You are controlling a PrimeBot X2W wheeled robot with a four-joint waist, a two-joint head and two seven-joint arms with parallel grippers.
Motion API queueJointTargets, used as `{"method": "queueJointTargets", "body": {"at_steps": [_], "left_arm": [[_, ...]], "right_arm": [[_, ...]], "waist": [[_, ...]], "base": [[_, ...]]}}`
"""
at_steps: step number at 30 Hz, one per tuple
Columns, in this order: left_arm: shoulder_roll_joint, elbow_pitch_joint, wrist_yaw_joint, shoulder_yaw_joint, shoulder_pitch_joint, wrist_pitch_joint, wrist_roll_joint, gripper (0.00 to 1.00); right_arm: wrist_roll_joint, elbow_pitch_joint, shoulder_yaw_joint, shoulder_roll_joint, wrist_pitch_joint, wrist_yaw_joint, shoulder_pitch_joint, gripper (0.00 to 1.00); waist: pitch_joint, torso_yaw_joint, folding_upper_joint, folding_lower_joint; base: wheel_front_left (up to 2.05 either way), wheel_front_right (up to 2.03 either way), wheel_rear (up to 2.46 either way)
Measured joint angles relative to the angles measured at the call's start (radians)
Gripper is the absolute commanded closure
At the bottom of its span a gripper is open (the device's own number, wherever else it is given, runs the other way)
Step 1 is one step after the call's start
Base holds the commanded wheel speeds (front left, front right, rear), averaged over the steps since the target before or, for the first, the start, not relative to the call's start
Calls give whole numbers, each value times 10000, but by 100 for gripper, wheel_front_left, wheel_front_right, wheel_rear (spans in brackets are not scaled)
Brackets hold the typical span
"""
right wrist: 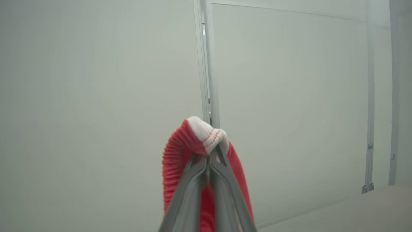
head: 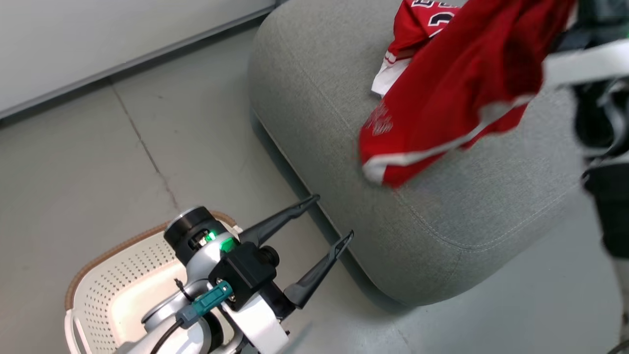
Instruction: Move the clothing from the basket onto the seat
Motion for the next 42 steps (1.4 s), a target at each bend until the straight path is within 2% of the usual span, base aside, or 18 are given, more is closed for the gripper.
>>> {"method": "queueJointTargets", "body": {"at_steps": [8, 14, 20, 29, 35, 36, 37, 38, 42], "left_arm": [[393, -625, -213, 6, -1024, 395, 232, 0], [633, -1055, -301, -86, -1723, 637, 314, 0], [844, -1304, -288, 142, -1957, 763, 314, 0], [1158, -1521, -313, 15, -2263, 805, 418, 0], [1195, -1509, -316, -98, -2417, 800, 418, 0], [1191, -1496, -318, -102, -2467, 794, 418, 0], [1179, -1465, -318, -117, -2478, 761, 416, 0], [1170, -1427, -322, -132, -2478, 721, 414, 0], [1062, -1170, -305, -169, -2443, 447, 320, 0]], "right_arm": [[-387, 510, -1687, -1250, -40, 0, -2790, 100], [-617, 1266, -2633, -2034, -42, 0, -3793, 100], [-571, 1881, -3156, -1850, -48, 0, -3527, 100], [-391, 3870, -3824, -976, -65, 0, -2125, 100], [-360, 4686, -3996, -671, -65, 0, -1597, 100], [-385, 4702, -4080, -662, -65, 0, -1560, 89], [-412, 4767, -4188, -671, -65, 0, -1559, 55], [-491, 4744, -4240, -694, -65, 0, -1525, 0], [-880, 4508, -4276, -792, -65, 0, -1119, 0]], "waist": [[1014, 421, 0, 0], [1925, 854, 0, 0], [2778, 1114, 0, 0], [4129, 1531, 0, 0], [4304, 1632, 0, 0], [4289, 1635, 0, 0], [4257, 1634, 0, 0], [4211, 1634, 0, 0], [3865, 1652, 0, 0]], "base": [[0, 0, 0], [0, 0, 0], [0, 0, 0], [0, 0, 0], [0, 0, 0], [0, 0, 0], [0, 0, 0], [0, 0, 0], [0, 0, 0]]}}
